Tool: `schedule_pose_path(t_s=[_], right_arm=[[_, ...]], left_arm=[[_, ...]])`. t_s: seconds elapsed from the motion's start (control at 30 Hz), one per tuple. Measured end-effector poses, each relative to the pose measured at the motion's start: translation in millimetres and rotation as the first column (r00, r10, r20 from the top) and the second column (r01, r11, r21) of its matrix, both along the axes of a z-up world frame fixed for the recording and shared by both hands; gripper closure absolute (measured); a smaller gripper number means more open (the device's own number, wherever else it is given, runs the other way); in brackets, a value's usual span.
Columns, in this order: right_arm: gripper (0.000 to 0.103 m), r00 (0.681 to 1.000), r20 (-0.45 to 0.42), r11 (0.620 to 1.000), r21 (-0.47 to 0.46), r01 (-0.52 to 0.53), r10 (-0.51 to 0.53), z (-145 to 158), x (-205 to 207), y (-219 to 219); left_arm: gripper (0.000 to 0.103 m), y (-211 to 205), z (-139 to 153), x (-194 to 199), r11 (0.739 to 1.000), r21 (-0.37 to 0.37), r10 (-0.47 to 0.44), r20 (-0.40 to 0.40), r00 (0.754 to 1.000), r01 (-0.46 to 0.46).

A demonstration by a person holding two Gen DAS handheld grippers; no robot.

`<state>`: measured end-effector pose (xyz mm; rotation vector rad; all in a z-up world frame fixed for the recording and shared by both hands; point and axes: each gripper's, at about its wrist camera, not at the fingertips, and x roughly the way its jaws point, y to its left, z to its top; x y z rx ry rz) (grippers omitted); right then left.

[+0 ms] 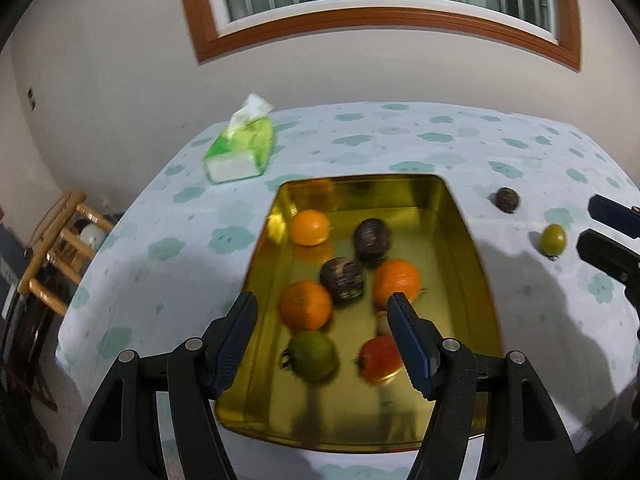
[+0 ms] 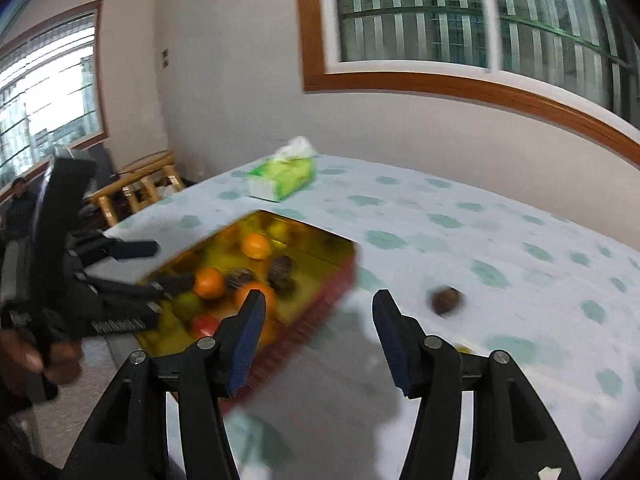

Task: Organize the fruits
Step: 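Move the left gripper to the dark brown fruit and close on it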

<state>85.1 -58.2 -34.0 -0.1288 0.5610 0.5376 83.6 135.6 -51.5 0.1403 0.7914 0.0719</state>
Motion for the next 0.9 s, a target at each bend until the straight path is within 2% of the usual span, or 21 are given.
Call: schedule_pose_path(t_s=[0.1, 0.23, 0.43, 0.57, 0.67, 0.8, 0.9], right_arm=[[0.049, 0.995, -0.001, 0.995, -0.030, 0.098, -0.099, -9, 1, -40], [0.049, 0.972, -0.031, 0.972, -0.062, 0.229, -0.231, -25, 14, -95], [0.049, 0.916, -0.130, 0.925, -0.041, 0.378, -0.380, -48, 40, -166], [0.048, 0.904, -0.182, 0.918, 0.011, 0.395, -0.387, -58, 44, -187], [0.048, 0.902, -0.213, 0.916, 0.059, 0.396, -0.376, -60, 46, -193], [0.047, 0.898, -0.247, 0.912, 0.102, 0.397, -0.363, -63, 47, -201], [0.047, 0.902, -0.251, 0.911, 0.128, 0.392, -0.352, -62, 46, -204]], left_arm=[[0.035, -21, 6, 4, 0.998, 0.019, -0.054, 0.001, 0.999, 0.054], [0.035, -49, 15, 15, 0.992, 0.030, -0.123, -0.002, 0.992, 0.123], [0.035, -96, 27, 58, 0.964, -0.063, -0.262, -0.067, 0.963, 0.257], [0.035, -132, 21, 94, 0.944, -0.069, -0.327, -0.115, 0.938, 0.321], [0.035, -154, 7, 127, 0.937, -0.109, -0.347, -0.170, 0.922, 0.332], [0.035, -174, -25, 172, 0.946, -0.135, -0.321, -0.258, 0.911, 0.295], [0.036, -183, -44, 193, 0.947, -0.148, -0.318, -0.294, 0.901, 0.285]])
